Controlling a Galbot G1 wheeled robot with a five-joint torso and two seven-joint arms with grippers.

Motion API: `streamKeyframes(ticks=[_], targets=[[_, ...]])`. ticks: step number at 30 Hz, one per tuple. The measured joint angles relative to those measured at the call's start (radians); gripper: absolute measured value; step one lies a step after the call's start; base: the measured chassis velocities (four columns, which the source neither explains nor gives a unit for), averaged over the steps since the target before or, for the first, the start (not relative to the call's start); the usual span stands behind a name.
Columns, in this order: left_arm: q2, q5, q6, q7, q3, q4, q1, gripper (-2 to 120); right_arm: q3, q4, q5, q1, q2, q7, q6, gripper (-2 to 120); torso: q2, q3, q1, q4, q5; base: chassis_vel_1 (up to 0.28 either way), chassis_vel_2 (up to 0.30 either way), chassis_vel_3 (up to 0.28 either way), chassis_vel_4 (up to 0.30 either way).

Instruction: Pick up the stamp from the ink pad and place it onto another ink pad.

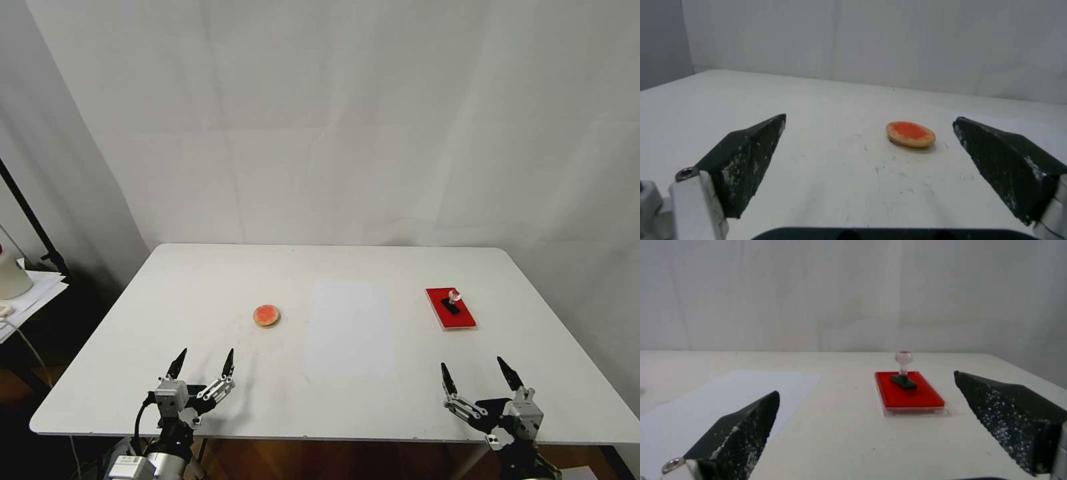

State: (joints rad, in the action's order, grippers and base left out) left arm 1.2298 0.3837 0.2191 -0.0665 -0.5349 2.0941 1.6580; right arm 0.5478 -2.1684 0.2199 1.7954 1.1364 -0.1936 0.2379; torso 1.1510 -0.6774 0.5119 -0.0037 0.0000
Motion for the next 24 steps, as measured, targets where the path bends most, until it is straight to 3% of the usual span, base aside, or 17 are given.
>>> streamKeyframes(ticks=[9,13,16,17,18,20,21,24], targets=[[0.000,0.000,0.000,0.000,0.000,0.000,0.000,100,-0.002,0.000,0.008,-0.001,-0.007,0.000,0.000,100,0.000,0.000,0.000,0.0000,0.0000,0.000,0.000,0.000,0.000],[0.000,0.000,0.000,0.000,0.000,0.000,0.000,100,-0.003,-0.017,0.082,-0.006,-0.032,0.007,-0.023,100,0.000,0.000,0.000,-0.0002,0.0000,0.000,0.000,0.000,0.000],[0.000,0.000,0.000,0.000,0.000,0.000,0.000,100,0.003,-0.009,0.257,-0.089,-0.148,0.003,-0.093,100,0.000,0.000,0.000,-0.0001,0.0002,0.000,0.000,0.000,0.000],[0.000,0.000,0.000,0.000,0.000,0.000,0.000,100,0.003,-0.009,0.257,-0.089,-0.148,0.003,-0.093,100,0.000,0.000,0.000,-0.0001,0.0002,0.000,0.000,0.000,0.000],[0.000,0.000,0.000,0.000,0.000,0.000,0.000,100,-0.002,0.012,0.340,-0.149,-0.211,0.001,-0.122,100,0.000,0.000,0.000,0.0000,0.0001,0.000,0.000,0.000,0.000],[0.000,0.000,0.000,0.000,0.000,0.000,0.000,100,-0.027,0.071,0.403,-0.251,-0.288,0.003,-0.144,100,0.000,0.000,0.000,0.0001,0.0001,0.000,0.000,0.000,0.000],[0.000,0.000,0.000,0.000,0.000,0.000,0.000,100,-0.027,0.071,0.403,-0.251,-0.288,0.003,-0.144,100,0.000,0.000,0.000,0.0001,0.0001,0.000,0.000,0.000,0.000],[0.000,0.000,0.000,0.000,0.000,0.000,0.000,100,-0.135,0.233,0.543,-0.458,-0.366,-0.010,-0.186,100,0.000,0.000,0.000,0.0002,0.0002,0.000,0.000,0.000,0.000]])
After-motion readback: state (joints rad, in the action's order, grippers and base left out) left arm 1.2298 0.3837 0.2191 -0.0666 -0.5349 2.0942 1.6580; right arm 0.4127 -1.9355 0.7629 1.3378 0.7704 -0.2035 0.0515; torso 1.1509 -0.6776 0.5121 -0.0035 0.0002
